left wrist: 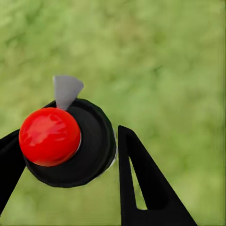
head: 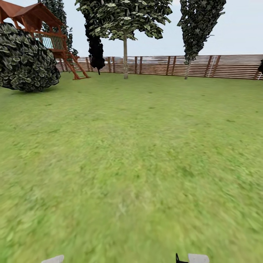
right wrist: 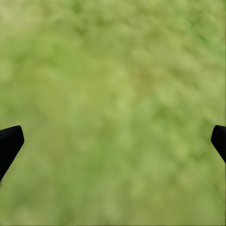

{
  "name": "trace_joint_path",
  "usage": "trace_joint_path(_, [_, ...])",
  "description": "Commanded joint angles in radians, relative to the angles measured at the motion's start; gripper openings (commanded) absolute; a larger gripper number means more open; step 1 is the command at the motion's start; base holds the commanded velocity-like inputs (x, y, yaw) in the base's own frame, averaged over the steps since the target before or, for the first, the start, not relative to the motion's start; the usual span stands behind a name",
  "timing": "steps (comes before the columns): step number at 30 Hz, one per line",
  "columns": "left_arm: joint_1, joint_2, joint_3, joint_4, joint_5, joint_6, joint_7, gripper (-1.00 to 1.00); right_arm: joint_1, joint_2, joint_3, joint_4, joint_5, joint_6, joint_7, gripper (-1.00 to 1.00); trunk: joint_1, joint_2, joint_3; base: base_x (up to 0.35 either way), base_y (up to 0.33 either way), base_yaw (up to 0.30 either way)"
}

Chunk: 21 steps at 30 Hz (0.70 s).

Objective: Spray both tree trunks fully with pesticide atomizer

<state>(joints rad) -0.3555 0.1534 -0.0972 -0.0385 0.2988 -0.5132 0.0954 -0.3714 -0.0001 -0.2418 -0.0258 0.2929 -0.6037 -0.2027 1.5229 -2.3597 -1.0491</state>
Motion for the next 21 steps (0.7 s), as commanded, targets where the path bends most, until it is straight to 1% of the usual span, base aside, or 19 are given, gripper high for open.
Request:
trace_joint_path(1, [0.000, 0.000, -0.009, 0.000, 0.003, -0.002, 0.006, -1.00, 0.001, 0.000, -0.005, 0.001, 0.011, -0.003, -0.006, 1.00, 0.000, 0.000, -0.001, 0.340, 0.000, 0.000])
trace_joint_path(21, [0.000, 0.000, -0.009, 0.001, 0.003, -0.002, 0.006, -1.00, 0.003, 0.000, -0.005, 0.001, 0.011, -0.002, -0.006, 1.00, 0.000, 0.000, -0.001, 0.340, 0.000, 0.000])
